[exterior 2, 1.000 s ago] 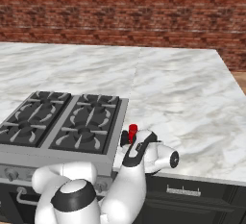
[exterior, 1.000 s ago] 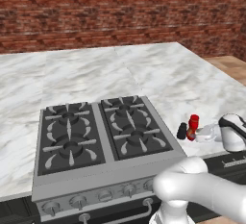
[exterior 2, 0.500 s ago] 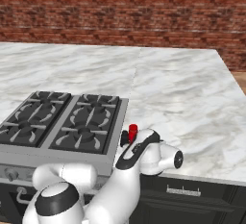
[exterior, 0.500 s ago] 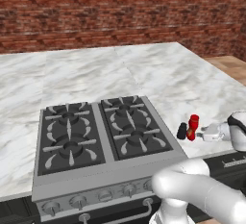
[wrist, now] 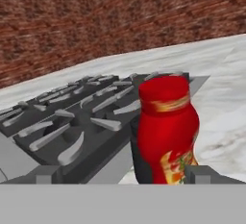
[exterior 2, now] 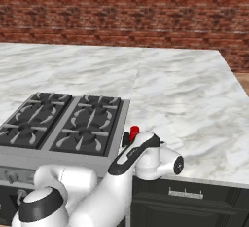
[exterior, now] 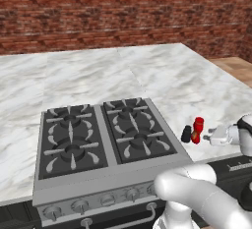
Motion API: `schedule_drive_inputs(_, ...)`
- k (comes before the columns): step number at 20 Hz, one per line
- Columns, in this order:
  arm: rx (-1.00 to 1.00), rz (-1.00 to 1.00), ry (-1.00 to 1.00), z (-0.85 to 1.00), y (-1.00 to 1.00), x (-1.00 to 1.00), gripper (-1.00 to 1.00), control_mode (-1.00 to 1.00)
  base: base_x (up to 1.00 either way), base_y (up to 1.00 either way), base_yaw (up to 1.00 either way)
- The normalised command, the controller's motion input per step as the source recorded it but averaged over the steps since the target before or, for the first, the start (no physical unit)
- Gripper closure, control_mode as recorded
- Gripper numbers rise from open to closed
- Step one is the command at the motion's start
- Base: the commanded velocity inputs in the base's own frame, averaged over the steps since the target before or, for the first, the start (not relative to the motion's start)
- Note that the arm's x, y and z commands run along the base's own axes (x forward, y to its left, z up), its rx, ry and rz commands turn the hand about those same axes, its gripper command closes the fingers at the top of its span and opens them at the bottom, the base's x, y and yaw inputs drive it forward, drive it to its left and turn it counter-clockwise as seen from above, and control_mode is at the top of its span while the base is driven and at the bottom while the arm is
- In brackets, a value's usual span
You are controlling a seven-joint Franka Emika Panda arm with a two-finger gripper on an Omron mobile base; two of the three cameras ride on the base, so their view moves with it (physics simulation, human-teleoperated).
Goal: Take 2 condiments from the cabinet and move them on the counter near the stove.Make sure the condiments are lined up with each other, next to each other.
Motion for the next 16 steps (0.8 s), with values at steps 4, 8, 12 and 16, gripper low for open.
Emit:
schedule_drive_inputs(4, 0.0, -0.01, -0.01, 0.34, 0.0, -0.15, -1.0, -1.0, 0.0, 0.0, 0.0)
schedule_drive_inputs(8, 0.0, -0.1, 0.1, 0.47, 0.0, -0.23, -1.0, -1.0, 0.0, 0.0, 0.0)
schedule_drive_inputs(12, -0.03, -0.11, 0.17, 0.53, 0.05, -0.05, -1.0, -1.0, 0.0, 0.0, 0.0)
schedule_drive_inputs(16, -0.04, -0.06, 0.13, 0.56, 0.36, 0.0, -1.0, -1.0, 0.0, 0.0, 0.0)
